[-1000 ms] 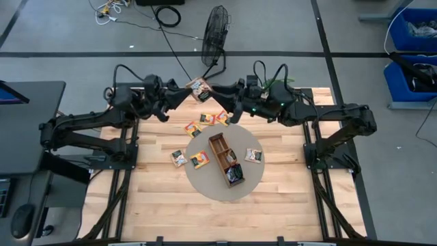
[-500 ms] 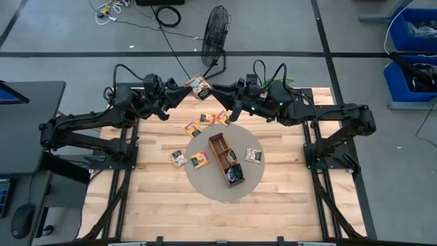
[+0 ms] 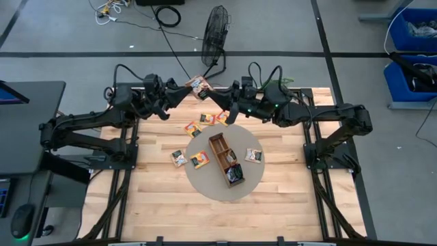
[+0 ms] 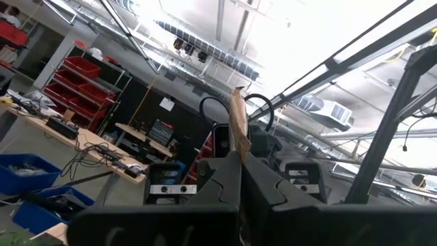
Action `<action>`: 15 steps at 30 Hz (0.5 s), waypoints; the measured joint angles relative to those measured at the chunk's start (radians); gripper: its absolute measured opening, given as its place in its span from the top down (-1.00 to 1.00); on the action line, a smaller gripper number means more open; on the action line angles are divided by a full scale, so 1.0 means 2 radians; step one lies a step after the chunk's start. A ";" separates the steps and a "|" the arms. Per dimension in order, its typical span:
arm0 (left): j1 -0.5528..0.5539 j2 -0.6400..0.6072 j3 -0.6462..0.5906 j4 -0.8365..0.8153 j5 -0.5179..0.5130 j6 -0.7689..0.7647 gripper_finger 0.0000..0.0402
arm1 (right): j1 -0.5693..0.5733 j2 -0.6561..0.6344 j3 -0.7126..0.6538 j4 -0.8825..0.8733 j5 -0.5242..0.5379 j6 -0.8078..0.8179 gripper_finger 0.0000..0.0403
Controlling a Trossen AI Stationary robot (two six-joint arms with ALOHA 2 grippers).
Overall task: Pick & Place Tea
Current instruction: Put the brown tea bag into the middle section of the wooden organizer
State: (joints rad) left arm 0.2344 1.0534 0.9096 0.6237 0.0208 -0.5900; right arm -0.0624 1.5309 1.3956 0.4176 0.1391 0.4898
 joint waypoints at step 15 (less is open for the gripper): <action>0.032 -0.016 0.000 -0.065 0.099 0.013 0.99 | 0.000 -0.034 0.000 -0.105 -0.034 0.026 1.00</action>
State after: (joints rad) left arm 0.2981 1.0224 0.9089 0.4937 0.2183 -0.5644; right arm -0.0620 1.4627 1.3952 0.2079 0.0709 0.5413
